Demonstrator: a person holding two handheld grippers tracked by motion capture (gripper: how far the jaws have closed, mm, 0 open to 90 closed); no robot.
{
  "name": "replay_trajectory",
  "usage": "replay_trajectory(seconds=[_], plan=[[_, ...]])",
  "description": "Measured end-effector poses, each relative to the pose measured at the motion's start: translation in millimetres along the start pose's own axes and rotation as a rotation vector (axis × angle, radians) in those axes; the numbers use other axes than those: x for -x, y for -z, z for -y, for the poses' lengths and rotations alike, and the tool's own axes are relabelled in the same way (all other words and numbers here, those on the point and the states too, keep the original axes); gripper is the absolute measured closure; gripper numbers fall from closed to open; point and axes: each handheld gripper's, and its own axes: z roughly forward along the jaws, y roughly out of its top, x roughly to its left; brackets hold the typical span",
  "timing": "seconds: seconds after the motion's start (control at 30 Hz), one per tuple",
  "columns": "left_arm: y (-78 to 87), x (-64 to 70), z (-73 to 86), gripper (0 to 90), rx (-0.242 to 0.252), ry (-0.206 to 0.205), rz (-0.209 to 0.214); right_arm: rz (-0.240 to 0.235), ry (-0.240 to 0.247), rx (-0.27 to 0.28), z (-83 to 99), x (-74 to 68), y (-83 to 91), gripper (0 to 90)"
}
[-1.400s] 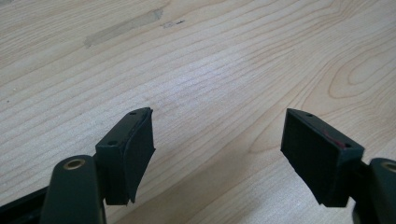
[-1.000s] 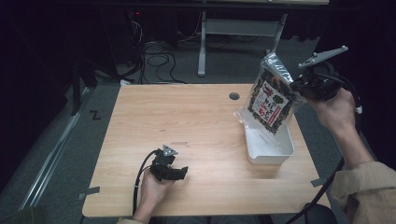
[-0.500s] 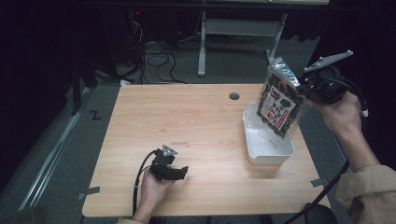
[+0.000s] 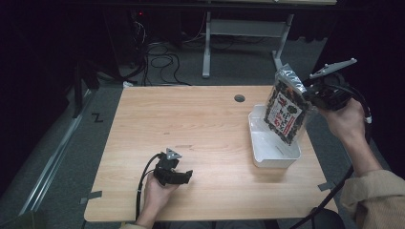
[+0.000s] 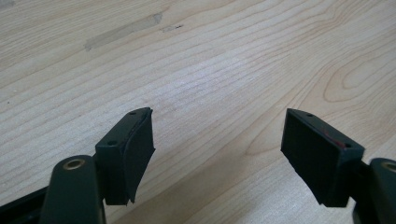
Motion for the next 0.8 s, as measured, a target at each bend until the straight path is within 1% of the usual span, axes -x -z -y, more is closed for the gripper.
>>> replay_trajectory(seconds=[0.17, 0.23, 0.3, 0.33, 0.43, 0.8], plan=[[-0.1, -0.1, 0.1, 25.9, 0.001, 0.002, 0.001, 0.003, 0.012, -0.011, 4.7, -3.2, -9.8, 90.0], [-0.2, -0.5, 0.1, 25.9, 0.001, 0.004, 0.002, -0.004, 0.011, -0.019, 9.0, -4.7, -18.3, 90.0], [-0.2, -0.3, 0.1, 25.9, 0.000, 0.003, 0.001, -0.007, 0.010, -0.017, 10.1, -5.2, -20.2, 90.0], [-0.2, 0.0, 0.2, 25.9, 0.001, 0.002, 0.001, -0.011, 0.010, -0.021, 13.5, -7.1, -25.6, 90.0], [-0.1, 0.2, 0.4, 25.9, 0.000, 0.003, 0.001, -0.019, 0.006, -0.024, 17.1, -8.9, -31.2, 90.0], [-0.2, 0.1, 0.4, 25.9, -0.003, 0.002, 0.000, -0.044, -0.010, -0.027, 26.9, -10.6, -42.2, 89.0]])
